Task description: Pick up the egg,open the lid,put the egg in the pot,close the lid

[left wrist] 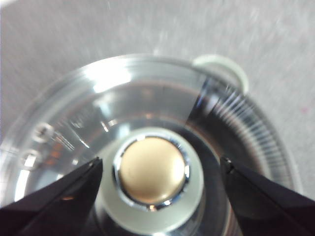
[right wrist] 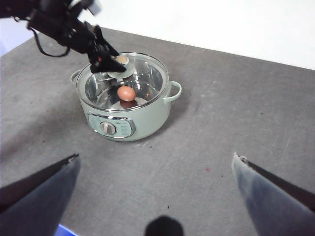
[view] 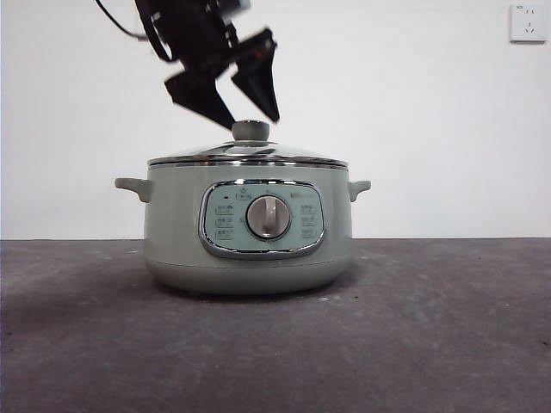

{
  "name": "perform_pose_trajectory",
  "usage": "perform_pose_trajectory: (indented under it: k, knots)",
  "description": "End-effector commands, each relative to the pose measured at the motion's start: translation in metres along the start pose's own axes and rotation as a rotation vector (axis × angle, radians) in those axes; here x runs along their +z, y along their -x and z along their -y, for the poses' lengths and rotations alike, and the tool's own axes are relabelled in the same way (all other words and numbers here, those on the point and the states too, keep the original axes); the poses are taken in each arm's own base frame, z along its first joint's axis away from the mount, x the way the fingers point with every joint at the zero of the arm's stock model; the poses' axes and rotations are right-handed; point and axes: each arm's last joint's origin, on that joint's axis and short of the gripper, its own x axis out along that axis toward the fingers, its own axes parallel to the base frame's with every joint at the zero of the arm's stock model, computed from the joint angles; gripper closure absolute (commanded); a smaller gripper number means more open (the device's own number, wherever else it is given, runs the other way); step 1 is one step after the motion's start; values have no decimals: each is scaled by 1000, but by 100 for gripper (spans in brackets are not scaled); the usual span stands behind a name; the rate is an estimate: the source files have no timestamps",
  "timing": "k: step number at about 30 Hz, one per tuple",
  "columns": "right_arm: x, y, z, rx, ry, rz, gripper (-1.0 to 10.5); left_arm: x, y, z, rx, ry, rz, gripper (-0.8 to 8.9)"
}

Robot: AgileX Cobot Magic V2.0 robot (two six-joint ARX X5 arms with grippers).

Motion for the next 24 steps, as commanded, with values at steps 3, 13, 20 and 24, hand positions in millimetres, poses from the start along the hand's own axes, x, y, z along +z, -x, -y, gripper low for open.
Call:
perform_pose_trajectory:
  k: [3, 13, 20, 24]
  knots:
    - [-4, 0, 0, -8, 0, -28, 383, 10, 44, 5, 10, -12, 74, 396]
    - [-3, -1, 0, -8, 1, -31, 383, 0, 152, 31, -23, 33, 91, 405]
    - [-3, -1, 0, -8, 1, -32, 383, -20, 220, 52, -139, 69, 130, 405]
    - [-3, -2, 0, -8, 1, -32, 383, -31, 249, 61, -144, 64, 159, 405]
